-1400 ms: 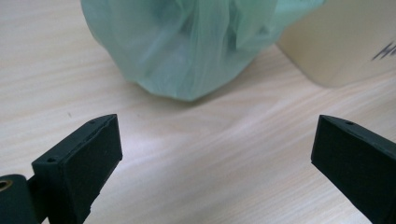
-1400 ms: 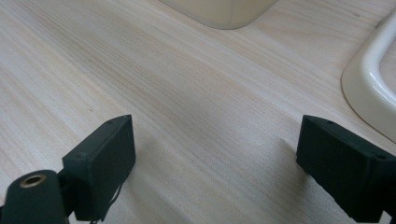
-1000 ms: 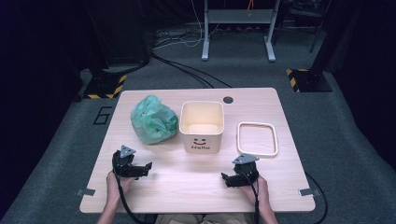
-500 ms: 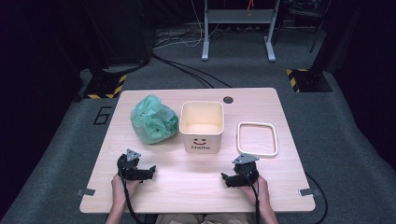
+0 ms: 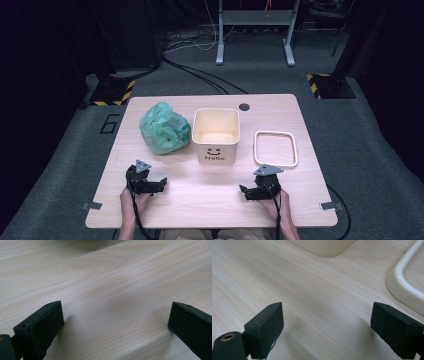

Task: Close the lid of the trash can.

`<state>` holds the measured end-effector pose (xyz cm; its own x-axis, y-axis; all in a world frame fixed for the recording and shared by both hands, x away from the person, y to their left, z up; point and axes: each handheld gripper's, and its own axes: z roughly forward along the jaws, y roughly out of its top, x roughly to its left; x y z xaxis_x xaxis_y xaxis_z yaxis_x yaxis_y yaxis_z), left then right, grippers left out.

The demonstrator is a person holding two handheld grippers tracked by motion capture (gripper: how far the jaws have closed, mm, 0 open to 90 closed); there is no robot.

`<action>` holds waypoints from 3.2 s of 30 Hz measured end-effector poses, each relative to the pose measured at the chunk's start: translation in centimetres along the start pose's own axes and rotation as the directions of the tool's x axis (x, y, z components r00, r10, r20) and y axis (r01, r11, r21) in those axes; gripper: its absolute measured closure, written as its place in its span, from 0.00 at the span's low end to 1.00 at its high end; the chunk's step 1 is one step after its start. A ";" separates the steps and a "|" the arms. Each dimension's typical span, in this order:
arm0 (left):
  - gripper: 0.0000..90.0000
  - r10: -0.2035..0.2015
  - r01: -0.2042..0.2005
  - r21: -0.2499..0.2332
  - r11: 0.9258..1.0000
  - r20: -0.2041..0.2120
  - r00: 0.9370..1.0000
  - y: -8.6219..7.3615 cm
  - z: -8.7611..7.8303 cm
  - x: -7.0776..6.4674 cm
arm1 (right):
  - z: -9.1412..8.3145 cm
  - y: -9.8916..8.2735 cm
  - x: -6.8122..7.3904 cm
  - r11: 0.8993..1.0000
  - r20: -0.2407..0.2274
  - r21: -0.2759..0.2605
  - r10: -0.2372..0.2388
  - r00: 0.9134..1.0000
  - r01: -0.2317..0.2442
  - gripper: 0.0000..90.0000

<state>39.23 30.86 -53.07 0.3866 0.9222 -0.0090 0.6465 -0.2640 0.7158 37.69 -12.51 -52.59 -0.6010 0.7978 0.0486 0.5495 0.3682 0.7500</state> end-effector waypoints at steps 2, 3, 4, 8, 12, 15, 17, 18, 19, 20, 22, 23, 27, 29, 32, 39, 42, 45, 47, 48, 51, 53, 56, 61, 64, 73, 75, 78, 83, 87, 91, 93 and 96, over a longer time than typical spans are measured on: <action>0.00 -0.002 0.002 0.000 1.000 -0.002 1.000 0.0 0.0 0.0 | -0.3 -0.2 -0.2 1.000 -0.004 -0.002 0.008 1.000 -0.008 0.10; 0.00 -0.001 0.001 0.000 1.000 -0.002 1.000 0.0 0.0 0.0 | -0.4 -0.2 -0.2 1.000 0.002 0.000 0.009 1.000 -0.009 0.10; 0.00 -0.001 0.001 -0.001 1.000 -0.002 1.000 0.0 0.0 0.0 | -0.6 -0.3 -0.3 1.000 0.003 -0.003 0.014 1.000 -0.014 0.09; 0.01 -0.002 0.002 -0.002 1.000 -0.005 1.000 0.0 0.0 -0.1 | -1.3 -0.4 -0.6 1.000 0.006 -0.004 0.027 1.000 -0.027 0.08; 0.02 -0.003 0.003 -0.003 1.000 -0.006 1.000 0.0 0.0 0.0 | -1.7 -0.4 -1.1 0.999 0.027 0.005 0.031 0.999 -0.031 0.07; 0.02 -0.005 0.005 -0.005 1.000 -0.009 1.000 0.0 -0.1 0.0 | -2.1 -0.5 -1.6 0.999 0.037 0.002 0.043 0.998 -0.043 0.06; 0.02 -0.004 0.004 -0.005 1.000 -0.009 1.000 0.0 -0.1 0.0 | -2.5 -0.5 -1.9 0.999 0.046 -0.009 0.042 0.998 -0.042 0.06; 0.02 -0.004 0.004 -0.005 1.000 -0.010 1.000 0.0 -0.1 0.0 | -2.7 -0.4 -2.1 0.999 0.052 -0.010 0.046 0.998 -0.045 0.06; 0.02 -0.007 0.007 -0.005 1.000 -0.011 1.000 0.0 -0.1 0.0 | -2.9 -0.4 -2.3 0.999 0.056 -0.014 0.050 0.997 -0.049 0.06; 0.02 -0.007 0.007 -0.006 1.000 -0.011 1.000 0.0 -0.1 0.0 | -3.1 -0.3 -2.5 0.999 0.059 -0.017 0.050 0.997 -0.049 0.06; 0.03 -0.008 0.008 -0.007 1.000 -0.012 1.000 0.0 -0.1 0.0 | -3.5 -0.2 -2.9 0.998 0.070 -0.019 0.053 0.996 -0.052 0.06; 0.03 -0.009 0.009 -0.006 1.000 -0.011 1.000 0.0 -0.1 0.0 | -3.6 -0.2 -3.0 0.998 0.073 -0.024 0.056 0.996 -0.054 0.06; 0.03 -0.011 0.010 -0.006 1.000 -0.014 1.000 0.0 -0.1 0.0 | -4.3 0.1 -3.7 0.998 0.091 -0.023 0.058 0.994 -0.056 0.05; 0.03 -0.011 0.011 -0.008 1.000 -0.017 1.000 0.0 -0.1 0.0 | -4.5 0.3 -4.0 0.998 0.101 -0.025 0.056 0.993 -0.054 0.05; 0.04 -0.014 0.014 -0.008 1.000 -0.016 1.000 0.0 -0.1 0.0 | -4.9 0.5 -4.5 0.998 0.112 -0.030 0.061 0.992 -0.058 0.05; 0.04 -0.010 0.010 -0.005 1.000 -0.015 1.000 0.0 -0.1 0.0 | -5.2 1.1 -5.5 0.998 0.129 -0.022 0.067 0.989 -0.065 0.04; 0.03 -0.009 0.009 -0.005 1.000 -0.017 1.000 0.0 -0.1 0.0 | -5.3 1.3 -5.9 0.997 0.136 -0.025 0.075 0.988 -0.072 0.04; 0.04 -0.010 0.010 -0.005 1.000 -0.016 1.000 0.0 -0.1 0.0 | -5.3 1.5 -6.3 0.997 0.142 -0.022 0.076 0.987 -0.074 0.03; 0.04 -0.010 0.010 -0.005 1.000 -0.016 1.000 0.0 -0.1 0.0 | -5.3 1.6 -6.6 0.997 0.145 -0.021 0.079 0.986 -0.077 0.03; 0.04 -0.009 0.009 -0.005 1.000 -0.016 1.000 0.0 -0.1 0.0 | -5.3 1.7 -6.8 0.997 0.148 -0.021 0.080 0.986 -0.078 0.03; 0.04 -0.009 0.008 -0.006 1.000 -0.017 1.000 0.0 -0.1 0.0 | -5.1 1.8 -7.4 0.996 0.157 -0.014 0.086 0.984 -0.085 0.03; 0.04 -0.009 0.009 -0.007 1.000 -0.016 1.000 -0.1 -0.1 0.0 | -5.1 2.0 -7.9 0.995 0.161 -0.014 0.101 0.982 -0.100 0.04; 0.04 -0.009 0.008 -0.005 1.000 -0.015 1.000 -0.1 -0.2 -0.1 | -5.0 2.1 -8.7 0.993 0.161 -0.010 0.120 0.980 -0.120 0.02; 0.04 -0.006 0.006 -0.008 1.000 -0.011 1.000 -0.2 -0.2 -0.5 | -4.8 2.4 -9.7 0.991 0.176 -0.002 0.134 0.975 -0.136 0.02; 0.04 0.000 0.000 -0.008 1.000 -0.005 1.000 -0.2 -0.2 -0.6 | -4.6 2.7 -10.4 0.990 0.184 0.002 0.141 0.973 -0.144 0.02; 0.04 0.003 -0.003 -0.007 1.000 -0.001 1.000 -0.2 -0.2 -0.6 | -3.8 3.0 -12.4 0.982 0.198 0.023 0.178 0.964 -0.186 0.00; 0.04 0.003 -0.003 -0.006 1.000 -0.001 1.000 -0.2 -0.2 -0.6 | -3.6 3.1 -12.9 0.982 0.200 0.030 0.179 0.963 -0.189 0.00; 0.04 0.003 -0.003 -0.006 1.000 -0.001 1.000 -0.2 -0.2 -0.6 | -3.3 3.1 -13.6 0.978 0.209 0.036 0.194 0.958 -0.206 0.00; 0.04 0.004 -0.004 -0.005 1.000 -0.001 1.000 -0.2 -0.3 -0.6 | -2.7 3.1 -14.8 0.970 0.241 0.052 0.217 0.946 -0.236 0.03; 0.04 0.004 -0.004 -0.005 1.000 -0.001 1.000 -0.2 -0.3 -0.6 | -2.2 2.9 -15.8 0.966 0.253 0.048 0.235 0.938 -0.255 0.12; 0.04 0.004 -0.004 -0.004 1.000 -0.001 1.000 -0.2 -0.3 -0.6 | -1.8 2.9 -16.6 0.959 0.280 0.049 0.256 0.925 -0.280 0.24; 0.04 0.004 -0.004 -0.004 1.000 -0.001 1.000 -0.2 -0.3 -0.6 | -1.6 2.8 -17.0 0.955 0.297 0.054 0.263 0.918 -0.292 0.32; 0.04 0.003 -0.003 -0.004 1.000 -0.001 1.000 -0.2 -0.3 -0.6 | -1.3 2.6 -17.4 0.949 0.324 0.056 0.278 0.904 -0.312 0.42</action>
<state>38.70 30.40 -53.01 0.3879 0.9217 -0.0056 0.6423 -0.2659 0.7188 48.79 -26.04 -50.58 -0.2027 0.9785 0.0388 0.7409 0.1273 0.6595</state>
